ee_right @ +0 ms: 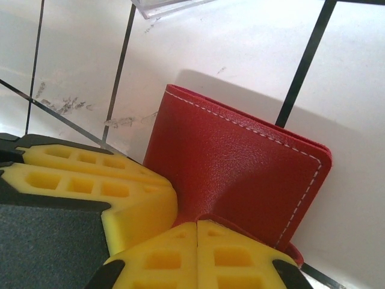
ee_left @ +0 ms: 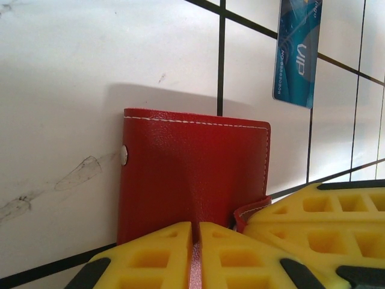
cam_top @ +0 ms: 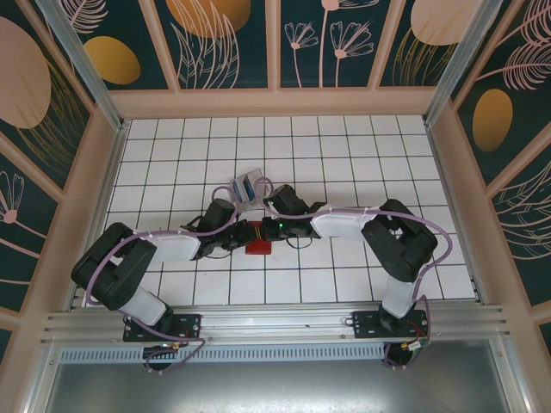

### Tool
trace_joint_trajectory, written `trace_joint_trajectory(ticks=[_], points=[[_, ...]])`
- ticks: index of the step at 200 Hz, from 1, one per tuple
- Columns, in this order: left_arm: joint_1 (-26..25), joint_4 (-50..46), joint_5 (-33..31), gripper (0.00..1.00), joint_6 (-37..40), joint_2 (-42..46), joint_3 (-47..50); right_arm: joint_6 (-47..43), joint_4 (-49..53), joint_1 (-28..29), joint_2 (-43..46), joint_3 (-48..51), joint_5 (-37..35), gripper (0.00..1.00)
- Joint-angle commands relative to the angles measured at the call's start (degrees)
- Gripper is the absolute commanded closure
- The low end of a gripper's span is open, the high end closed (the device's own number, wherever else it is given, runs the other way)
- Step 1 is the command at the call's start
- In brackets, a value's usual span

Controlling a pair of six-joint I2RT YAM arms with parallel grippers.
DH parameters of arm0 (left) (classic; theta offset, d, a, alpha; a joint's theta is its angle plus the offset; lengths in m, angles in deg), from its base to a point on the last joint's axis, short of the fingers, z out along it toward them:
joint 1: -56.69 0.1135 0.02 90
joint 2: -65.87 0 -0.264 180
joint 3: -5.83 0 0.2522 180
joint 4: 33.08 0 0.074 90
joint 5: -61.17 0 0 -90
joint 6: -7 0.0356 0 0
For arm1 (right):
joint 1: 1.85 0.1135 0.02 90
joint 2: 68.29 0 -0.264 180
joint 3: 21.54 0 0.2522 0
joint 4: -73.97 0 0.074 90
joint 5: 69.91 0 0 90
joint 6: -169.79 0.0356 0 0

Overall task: Put the credit cards into the card holder
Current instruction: Close the button on the card holder.

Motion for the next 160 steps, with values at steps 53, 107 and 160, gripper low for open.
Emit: trace_joint_trajectory(ticks=[53,107,160], points=[[0.0,-4.1,-1.7,0.86,-0.7,-1.8,2.0,0.4,1.1,0.4,-4.1,0.2,1.4,1.0],[-0.1,-2.8,-1.8,0.86,-1.8,-1.1,3.4,3.9,1.8,-1.4,-6.2,3.2,2.3,1.0],[0.0,-3.0,-2.0,0.86,-1.8,-1.1,3.3,3.7,4.4,-1.1,-7.1,5.4,0.4,1.0]])
